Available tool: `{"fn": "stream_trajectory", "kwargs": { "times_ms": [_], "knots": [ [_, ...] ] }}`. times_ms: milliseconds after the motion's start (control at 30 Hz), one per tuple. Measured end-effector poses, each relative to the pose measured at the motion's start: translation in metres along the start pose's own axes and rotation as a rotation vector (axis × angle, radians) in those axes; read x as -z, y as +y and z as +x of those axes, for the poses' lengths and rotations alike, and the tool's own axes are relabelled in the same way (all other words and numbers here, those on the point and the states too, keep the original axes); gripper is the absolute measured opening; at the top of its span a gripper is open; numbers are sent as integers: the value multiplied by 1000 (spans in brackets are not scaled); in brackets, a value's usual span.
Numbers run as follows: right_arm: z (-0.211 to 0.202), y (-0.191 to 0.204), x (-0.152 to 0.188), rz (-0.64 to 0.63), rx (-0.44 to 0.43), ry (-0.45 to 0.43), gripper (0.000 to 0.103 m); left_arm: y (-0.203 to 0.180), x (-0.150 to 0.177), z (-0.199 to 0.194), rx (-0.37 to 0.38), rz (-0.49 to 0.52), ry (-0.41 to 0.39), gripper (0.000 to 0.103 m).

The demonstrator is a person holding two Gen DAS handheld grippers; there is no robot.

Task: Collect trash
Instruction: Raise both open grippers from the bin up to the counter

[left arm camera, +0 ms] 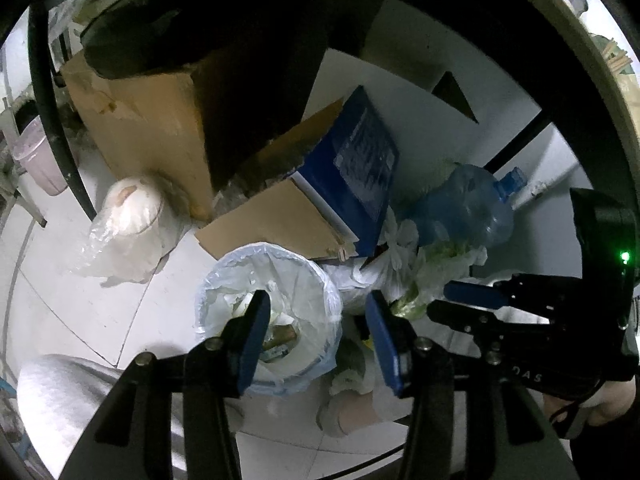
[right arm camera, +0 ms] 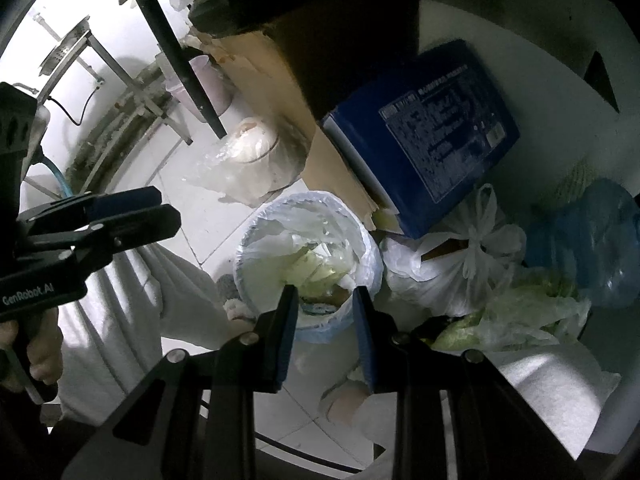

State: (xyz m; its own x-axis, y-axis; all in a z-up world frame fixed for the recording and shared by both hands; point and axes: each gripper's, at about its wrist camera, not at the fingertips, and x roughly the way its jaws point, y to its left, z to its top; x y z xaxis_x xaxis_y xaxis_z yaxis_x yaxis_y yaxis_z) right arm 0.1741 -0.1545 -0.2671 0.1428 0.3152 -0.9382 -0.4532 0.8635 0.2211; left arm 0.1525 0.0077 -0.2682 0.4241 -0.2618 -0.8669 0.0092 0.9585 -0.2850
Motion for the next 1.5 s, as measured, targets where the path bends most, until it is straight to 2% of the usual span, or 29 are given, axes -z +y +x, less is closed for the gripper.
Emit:
{"fn": "stream_trajectory", "kwargs": {
  "times_ms": [567,1500],
  "knots": [
    [-48,31,6,-69,15,-97,26,-13,5,-59,-10,27,-116,49],
    [-135,50,12,-138,36,-269,26,-51,-3,-127,-30,111,-250,50]
  ]
}}
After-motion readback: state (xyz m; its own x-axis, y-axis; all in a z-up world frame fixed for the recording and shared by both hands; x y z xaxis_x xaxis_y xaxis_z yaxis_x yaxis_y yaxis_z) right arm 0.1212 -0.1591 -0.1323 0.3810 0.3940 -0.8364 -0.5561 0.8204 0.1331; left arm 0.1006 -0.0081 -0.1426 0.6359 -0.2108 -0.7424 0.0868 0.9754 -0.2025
